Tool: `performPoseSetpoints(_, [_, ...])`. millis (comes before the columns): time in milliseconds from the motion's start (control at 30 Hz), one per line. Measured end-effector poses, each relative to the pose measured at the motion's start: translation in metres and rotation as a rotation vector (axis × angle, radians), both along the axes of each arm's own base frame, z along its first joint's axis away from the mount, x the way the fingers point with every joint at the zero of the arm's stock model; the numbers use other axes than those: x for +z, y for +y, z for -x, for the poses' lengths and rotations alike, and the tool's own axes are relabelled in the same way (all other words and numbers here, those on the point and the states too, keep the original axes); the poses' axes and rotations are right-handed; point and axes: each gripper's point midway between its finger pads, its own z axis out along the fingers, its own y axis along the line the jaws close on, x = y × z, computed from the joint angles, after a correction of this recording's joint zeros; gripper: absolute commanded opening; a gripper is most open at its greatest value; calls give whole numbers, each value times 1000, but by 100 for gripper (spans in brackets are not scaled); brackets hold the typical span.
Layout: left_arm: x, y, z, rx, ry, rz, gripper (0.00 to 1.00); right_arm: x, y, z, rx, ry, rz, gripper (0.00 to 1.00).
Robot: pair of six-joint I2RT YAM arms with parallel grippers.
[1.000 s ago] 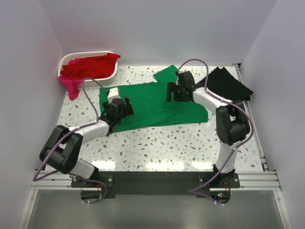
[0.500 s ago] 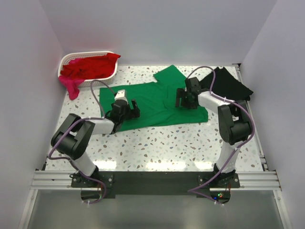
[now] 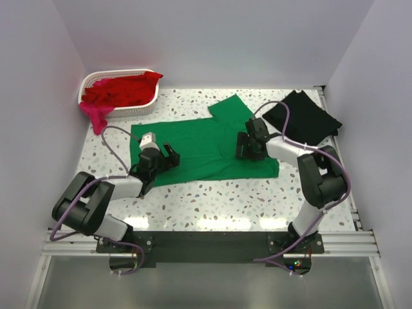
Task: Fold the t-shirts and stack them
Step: Fold the tshirt
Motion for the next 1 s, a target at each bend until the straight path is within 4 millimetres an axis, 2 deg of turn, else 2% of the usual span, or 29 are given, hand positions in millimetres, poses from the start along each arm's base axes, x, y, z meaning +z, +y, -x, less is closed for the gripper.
performPoseSetpoints(167, [1,13,23,39,2,25,93,-1,7,39,18,8,26,73])
performPoseSetpoints(333, [3,24,45,62,12,26,92,-3,5,79,26,40,39,73])
performPoseSetpoints(500, [14,29,53,70,-11,22,92,5,-2,99,26,70,56,75])
performPoseSetpoints(633, [21,28,53,58,-36,13,91,23,-3,93,24,18,48,76])
performPoseSetpoints(800, [20,23,49,32,-45,-3,91,42,11,67,47,-67,18,77])
performPoseSetpoints(900, [20,15,40,-1,-56,-3,90,39,22,48,66,-92,18,77])
performPoseSetpoints(1000, [22,3,29,-39,-75,10,90,28,26,39,82,-86,32,77])
